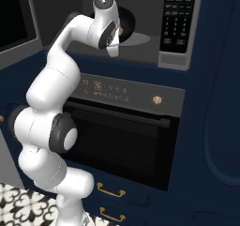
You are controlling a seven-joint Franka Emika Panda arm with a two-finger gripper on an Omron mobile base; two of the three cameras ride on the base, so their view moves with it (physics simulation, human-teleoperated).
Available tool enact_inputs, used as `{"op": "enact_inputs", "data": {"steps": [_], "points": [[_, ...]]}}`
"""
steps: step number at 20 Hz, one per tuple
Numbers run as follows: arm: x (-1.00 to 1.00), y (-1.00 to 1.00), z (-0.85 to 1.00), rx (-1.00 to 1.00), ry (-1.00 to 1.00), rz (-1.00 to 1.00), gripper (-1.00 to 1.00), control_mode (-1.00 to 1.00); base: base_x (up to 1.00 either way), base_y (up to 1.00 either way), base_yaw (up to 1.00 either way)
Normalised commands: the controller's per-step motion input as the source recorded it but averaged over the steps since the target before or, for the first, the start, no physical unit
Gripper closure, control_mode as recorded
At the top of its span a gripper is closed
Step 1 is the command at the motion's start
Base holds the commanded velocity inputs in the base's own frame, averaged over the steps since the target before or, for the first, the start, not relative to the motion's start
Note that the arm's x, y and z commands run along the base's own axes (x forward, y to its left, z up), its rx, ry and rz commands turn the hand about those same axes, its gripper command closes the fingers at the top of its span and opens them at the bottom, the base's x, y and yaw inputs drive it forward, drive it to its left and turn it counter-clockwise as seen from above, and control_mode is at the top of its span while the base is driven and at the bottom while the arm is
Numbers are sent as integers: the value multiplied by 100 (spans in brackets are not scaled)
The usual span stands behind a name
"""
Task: Pick the potato from the sink and place it in the bowl. Then pick the bowl and place it in the microwave. Then close the microwave door and press the start button.
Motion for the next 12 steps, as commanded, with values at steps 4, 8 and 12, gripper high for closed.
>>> {"op": "enact_inputs", "data": {"steps": [4,8,12], "points": [[29,0,-10,-1,2,0,-100,-100,0,0,0],[-7,0,-7,0,-4,0,-100,-100,0,0,0],[-19,4,0,0,-16,0,-100,-100,0,0,0]]}}
